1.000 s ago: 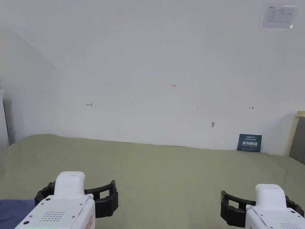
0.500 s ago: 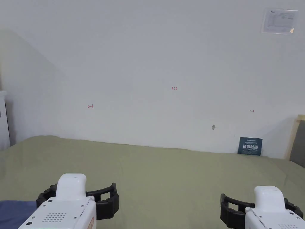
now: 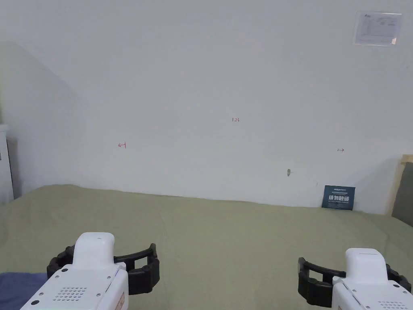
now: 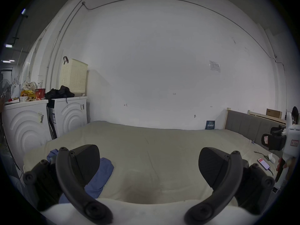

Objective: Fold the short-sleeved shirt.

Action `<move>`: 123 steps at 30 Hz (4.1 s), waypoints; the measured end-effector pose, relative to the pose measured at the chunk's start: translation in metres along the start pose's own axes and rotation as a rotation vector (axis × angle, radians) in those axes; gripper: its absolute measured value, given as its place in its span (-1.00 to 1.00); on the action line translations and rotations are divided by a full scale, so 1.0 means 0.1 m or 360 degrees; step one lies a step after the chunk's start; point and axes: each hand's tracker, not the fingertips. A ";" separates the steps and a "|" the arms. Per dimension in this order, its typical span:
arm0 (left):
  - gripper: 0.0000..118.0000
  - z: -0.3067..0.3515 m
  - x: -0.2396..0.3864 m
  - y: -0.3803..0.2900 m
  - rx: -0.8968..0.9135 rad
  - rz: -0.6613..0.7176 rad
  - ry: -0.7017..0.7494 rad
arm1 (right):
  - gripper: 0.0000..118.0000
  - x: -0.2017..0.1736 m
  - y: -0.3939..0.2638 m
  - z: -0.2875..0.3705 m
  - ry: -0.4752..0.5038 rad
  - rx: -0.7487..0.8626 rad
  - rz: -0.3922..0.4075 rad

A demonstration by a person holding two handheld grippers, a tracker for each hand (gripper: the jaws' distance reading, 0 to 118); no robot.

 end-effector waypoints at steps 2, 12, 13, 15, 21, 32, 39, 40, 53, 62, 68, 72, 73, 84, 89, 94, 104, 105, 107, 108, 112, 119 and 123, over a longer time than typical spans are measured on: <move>1.00 0.00 0.01 0.01 -0.0013 0.0009 0.0024 | 1.00 0.00 0.00 0.01 -0.0010 0.0007 -0.0007; 1.00 -0.04 -0.01 0.05 -0.0054 0.0047 0.0026 | 1.00 0.01 0.03 -0.01 -0.0021 -0.0003 -0.0016; 1.00 -0.04 -0.01 0.05 -0.0052 0.0052 0.0027 | 1.00 0.01 0.04 -0.01 -0.0022 -0.0004 -0.0016; 1.00 -0.04 -0.02 0.06 -0.0049 0.0056 0.0032 | 1.00 0.01 0.05 -0.01 -0.0020 -0.0004 -0.0008; 1.00 -0.03 -0.03 0.08 -0.0019 0.0051 0.0025 | 1.00 0.01 0.05 -0.02 -0.0007 -0.0003 -0.0005; 1.00 -0.03 -0.01 0.08 -0.0024 -0.0013 -0.0015 | 1.00 0.01 0.06 -0.02 -0.0033 0.0004 0.0006; 1.00 -0.03 0.00 0.08 0.0004 -0.0008 -0.0015 | 1.00 0.00 0.08 -0.02 -0.0019 0.0002 0.0032; 1.00 -0.03 0.00 0.08 0.0004 -0.0006 -0.0006 | 1.00 0.01 0.08 -0.02 -0.0019 -0.0002 0.0029; 1.00 -0.02 0.00 0.10 -0.0002 -0.0016 -0.0024 | 1.00 0.05 0.09 -0.01 -0.0036 0.0000 0.0007; 1.00 -0.01 0.01 0.10 -0.0004 -0.0015 -0.0010 | 1.00 0.04 0.09 0.01 -0.0032 -0.0004 0.0012; 1.00 0.00 -0.01 0.12 -0.0011 0.0001 -0.0004 | 1.00 0.04 0.10 0.00 -0.0033 -0.0001 0.0004; 1.00 0.00 -0.02 0.12 -0.0006 0.0000 -0.0001 | 1.00 0.04 0.10 0.01 -0.0032 0.0000 0.0013; 1.00 0.00 -0.02 0.12 -0.0007 -0.0001 -0.0003 | 1.00 0.04 0.10 0.01 -0.0031 0.0001 0.0013; 1.00 -0.01 -0.01 0.13 -0.0012 -0.0006 -0.0009 | 1.00 0.05 0.10 0.01 -0.0032 -0.0007 0.0008; 1.00 0.00 -0.01 0.14 -0.0005 -0.0014 -0.0011 | 1.00 0.07 0.11 0.02 -0.0031 -0.0001 -0.0010; 1.00 -0.02 -0.01 0.09 -0.0002 -0.0047 -0.0009 | 1.00 0.06 0.10 0.03 -0.0032 -0.0009 0.0000; 1.00 0.00 0.01 -0.02 0.0004 -0.0076 0.0068 | 0.91 0.06 0.01 0.01 -0.0028 -0.0068 0.0015; 0.96 0.03 0.00 -0.04 0.0011 -0.0084 0.0055 | 0.61 0.07 -0.01 0.02 -0.0014 -0.0082 0.0023; 0.37 0.06 -0.01 -0.07 0.0010 -0.0113 0.0045 | -0.57 0.06 -0.05 0.02 -0.0001 -0.0108 0.0071; -0.82 0.08 0.00 -0.09 0.0018 -0.0131 0.0026 | -0.99 0.05 -0.08 -0.02 -0.0039 -0.0150 0.0119; -1.00 0.14 0.01 -0.08 0.0043 -0.0178 0.0031 | -0.99 0.04 -0.11 0.03 -0.0036 -0.0177 0.0052; -1.00 0.19 -0.26 0.07 -0.0024 -0.0078 0.0106 | -0.99 -0.30 0.03 -0.04 0.0092 -0.0176 0.0065; -1.00 0.42 -0.77 0.14 -0.0042 -0.0038 0.0338 | -0.99 -0.89 0.15 -0.14 0.0329 -0.0142 0.0118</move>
